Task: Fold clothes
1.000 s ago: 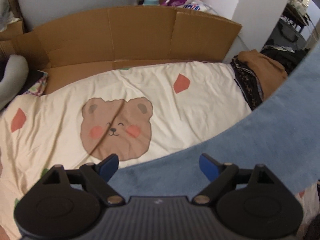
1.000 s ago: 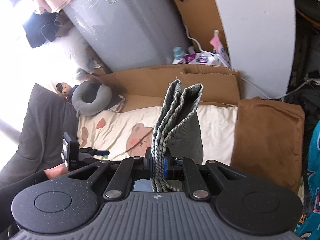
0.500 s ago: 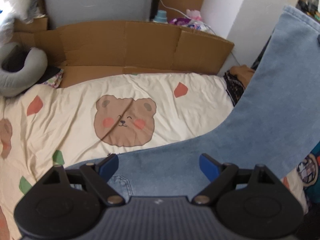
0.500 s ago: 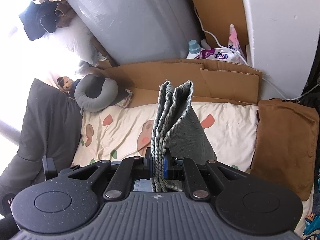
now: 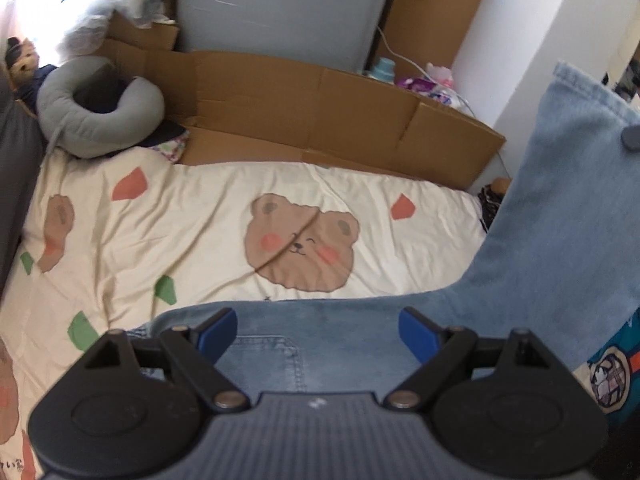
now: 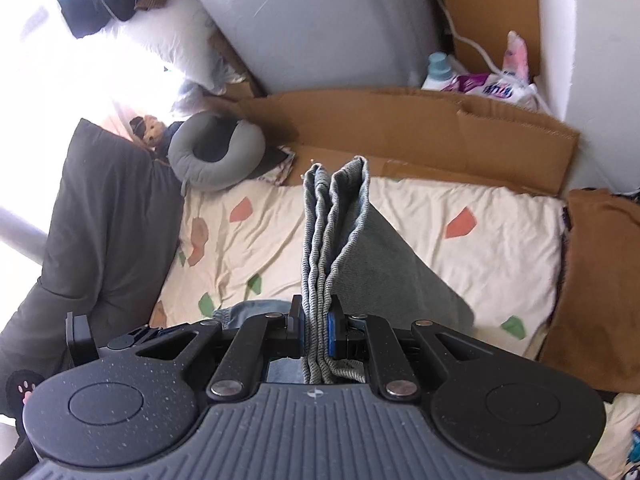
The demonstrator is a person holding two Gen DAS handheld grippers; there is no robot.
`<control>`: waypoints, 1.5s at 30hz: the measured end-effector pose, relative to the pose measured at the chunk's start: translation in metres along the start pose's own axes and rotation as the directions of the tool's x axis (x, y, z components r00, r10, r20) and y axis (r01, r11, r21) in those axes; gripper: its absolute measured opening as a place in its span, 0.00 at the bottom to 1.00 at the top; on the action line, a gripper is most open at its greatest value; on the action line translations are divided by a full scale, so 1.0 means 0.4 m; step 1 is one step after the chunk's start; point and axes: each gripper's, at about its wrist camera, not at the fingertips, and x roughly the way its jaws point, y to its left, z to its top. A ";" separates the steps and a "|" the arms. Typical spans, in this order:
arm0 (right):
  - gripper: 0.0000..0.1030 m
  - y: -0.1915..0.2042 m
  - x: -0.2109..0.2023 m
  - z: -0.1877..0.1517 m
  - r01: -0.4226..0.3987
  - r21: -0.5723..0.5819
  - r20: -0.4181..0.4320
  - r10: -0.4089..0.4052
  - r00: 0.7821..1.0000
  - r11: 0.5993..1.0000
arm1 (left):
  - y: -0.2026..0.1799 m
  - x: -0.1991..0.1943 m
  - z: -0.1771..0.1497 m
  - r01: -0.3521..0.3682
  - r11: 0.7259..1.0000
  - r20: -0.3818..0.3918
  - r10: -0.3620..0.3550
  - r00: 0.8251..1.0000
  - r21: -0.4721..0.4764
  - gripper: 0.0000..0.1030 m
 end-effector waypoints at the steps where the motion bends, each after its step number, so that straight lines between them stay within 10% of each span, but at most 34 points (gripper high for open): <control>1: 0.09 0.014 0.013 -0.003 -0.006 0.002 -0.007 0.006 1.000 1.000 | 0.010 -0.005 -0.003 -0.002 1.000 0.005 0.002 1.000 -0.007 0.87; 21: 0.09 0.233 0.326 -0.060 -0.114 0.017 -0.133 0.115 0.984 0.993 | 0.221 -0.086 -0.015 -0.075 0.975 0.079 0.093 0.993 -0.211 0.87; 45: 0.09 0.242 0.761 -0.190 -0.204 0.226 -0.137 0.238 0.962 0.953 | 0.366 -0.027 -0.065 -0.156 0.932 -0.025 0.156 0.987 -0.327 0.87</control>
